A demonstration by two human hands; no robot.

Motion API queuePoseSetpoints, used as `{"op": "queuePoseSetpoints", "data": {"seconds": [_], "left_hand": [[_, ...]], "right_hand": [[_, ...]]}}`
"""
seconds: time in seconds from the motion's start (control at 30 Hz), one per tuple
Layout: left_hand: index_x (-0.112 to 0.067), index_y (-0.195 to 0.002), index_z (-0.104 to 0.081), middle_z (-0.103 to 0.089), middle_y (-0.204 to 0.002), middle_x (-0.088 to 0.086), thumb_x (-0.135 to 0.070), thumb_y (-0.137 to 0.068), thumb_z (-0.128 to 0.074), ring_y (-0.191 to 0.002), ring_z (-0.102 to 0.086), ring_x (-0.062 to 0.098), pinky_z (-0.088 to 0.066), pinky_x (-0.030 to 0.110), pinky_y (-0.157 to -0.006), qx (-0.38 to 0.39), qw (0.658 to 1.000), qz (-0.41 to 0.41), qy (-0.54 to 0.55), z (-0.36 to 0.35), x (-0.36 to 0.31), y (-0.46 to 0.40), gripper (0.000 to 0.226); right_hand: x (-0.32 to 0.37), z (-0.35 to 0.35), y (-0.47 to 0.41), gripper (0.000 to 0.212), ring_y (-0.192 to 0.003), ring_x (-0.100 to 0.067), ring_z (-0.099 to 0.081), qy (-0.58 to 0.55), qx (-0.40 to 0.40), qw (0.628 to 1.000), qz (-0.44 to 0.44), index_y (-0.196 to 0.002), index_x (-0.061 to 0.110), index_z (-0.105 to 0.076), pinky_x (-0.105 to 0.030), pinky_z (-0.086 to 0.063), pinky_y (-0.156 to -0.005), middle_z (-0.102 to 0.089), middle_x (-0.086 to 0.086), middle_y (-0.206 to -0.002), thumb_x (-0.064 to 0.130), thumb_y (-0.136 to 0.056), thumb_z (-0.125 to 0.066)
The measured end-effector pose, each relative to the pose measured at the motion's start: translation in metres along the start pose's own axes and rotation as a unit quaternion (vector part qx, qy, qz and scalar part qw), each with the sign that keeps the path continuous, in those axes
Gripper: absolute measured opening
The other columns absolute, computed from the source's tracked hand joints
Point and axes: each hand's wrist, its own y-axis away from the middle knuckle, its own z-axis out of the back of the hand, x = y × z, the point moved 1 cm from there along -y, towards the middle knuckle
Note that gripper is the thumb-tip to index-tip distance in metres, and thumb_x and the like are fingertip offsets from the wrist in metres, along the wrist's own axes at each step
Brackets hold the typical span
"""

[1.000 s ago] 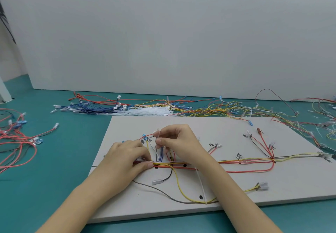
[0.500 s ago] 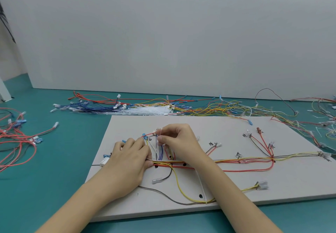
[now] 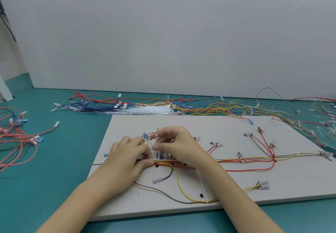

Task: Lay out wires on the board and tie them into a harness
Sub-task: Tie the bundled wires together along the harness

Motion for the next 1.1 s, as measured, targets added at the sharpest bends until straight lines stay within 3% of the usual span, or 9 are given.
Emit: {"op": "queuePoseSetpoints", "data": {"seconds": [0.17,0.3,0.43,0.6,0.7,0.8,0.9,1.1], "left_hand": [[-0.049,-0.073,-0.057,-0.055,-0.091,-0.027,-0.041,-0.082,-0.072,-0.100,-0.037,-0.007,-0.032,0.031,-0.083,0.021,0.995,0.024,0.097,0.006,0.004,-0.006,0.018],[-0.042,-0.077,-0.064,-0.058,-0.091,-0.021,-0.034,-0.076,-0.080,-0.098,-0.045,0.004,-0.038,0.036,-0.089,0.000,0.990,0.036,0.133,0.008,0.003,-0.005,0.018],[-0.047,-0.068,-0.064,-0.059,-0.084,-0.021,-0.036,-0.074,-0.081,-0.098,-0.040,-0.005,-0.025,0.031,-0.082,-0.020,0.994,0.043,0.102,0.009,0.001,-0.002,0.021],[-0.044,-0.072,-0.072,-0.063,-0.083,-0.023,-0.023,-0.074,-0.077,-0.094,-0.044,0.002,-0.038,0.035,-0.088,-0.017,0.993,0.020,0.114,0.012,-0.002,0.002,0.022],[-0.047,-0.075,-0.073,-0.059,-0.091,-0.026,-0.042,-0.065,-0.074,-0.098,-0.043,0.000,-0.039,0.034,-0.091,0.010,0.991,0.032,0.126,0.016,0.001,0.004,0.011],[-0.056,-0.081,-0.069,-0.058,-0.091,-0.024,-0.057,-0.059,-0.082,-0.101,-0.042,-0.001,-0.038,0.034,-0.094,0.053,0.987,0.045,0.145,0.019,0.004,0.003,0.025],[-0.064,-0.089,-0.062,-0.056,-0.097,-0.027,-0.075,-0.046,-0.070,-0.104,-0.040,-0.004,-0.038,0.032,-0.095,0.077,0.988,0.043,0.126,0.021,0.006,0.005,0.046],[-0.064,-0.099,-0.053,-0.051,-0.106,-0.025,-0.082,-0.039,-0.070,-0.110,-0.036,0.001,-0.034,0.027,-0.095,0.101,0.991,0.048,0.071,0.016,0.010,0.008,0.065]], "right_hand": [[0.000,-0.006,0.002,0.019,-0.067,-0.009,-0.063,0.041,0.034,0.999,-0.004,-0.098,0.005,-0.071,-0.020,-0.051,-0.071,-0.067,-0.003,-0.072,-0.004,-0.081,-0.071],[-0.001,-0.005,0.002,0.022,-0.068,-0.009,-0.065,0.037,0.040,0.998,-0.006,-0.100,0.009,-0.070,-0.021,-0.053,-0.073,-0.070,-0.005,-0.074,-0.003,-0.082,-0.070],[-0.001,-0.003,0.002,0.018,-0.064,-0.003,-0.062,0.038,0.039,0.998,-0.003,-0.100,0.011,-0.070,-0.015,-0.047,-0.067,-0.068,0.002,-0.069,0.000,-0.087,-0.065],[0.001,-0.004,0.004,0.016,-0.048,0.005,-0.054,0.023,0.041,0.999,-0.005,-0.104,-0.004,-0.067,-0.003,-0.037,-0.051,-0.065,-0.001,-0.066,0.002,-0.095,-0.054],[0.001,-0.005,0.004,0.018,-0.045,0.005,-0.052,0.026,0.039,0.999,-0.010,-0.105,-0.003,-0.067,-0.003,-0.036,-0.047,-0.065,0.000,-0.066,0.004,-0.095,-0.054],[0.001,-0.005,0.004,0.017,-0.046,0.005,-0.052,0.030,0.036,0.999,-0.016,-0.104,-0.001,-0.068,-0.003,-0.036,-0.048,-0.066,0.001,-0.066,0.007,-0.095,-0.055],[0.001,-0.005,0.004,0.017,-0.046,0.005,-0.053,0.028,0.038,0.999,-0.020,-0.103,-0.003,-0.067,-0.003,-0.037,-0.049,-0.066,0.001,-0.065,0.006,-0.095,-0.055],[0.004,-0.004,0.006,0.019,-0.042,0.004,-0.051,0.032,0.041,0.999,-0.018,-0.105,-0.007,-0.065,-0.003,-0.036,-0.047,-0.064,-0.007,-0.069,0.003,-0.096,-0.053]]}}
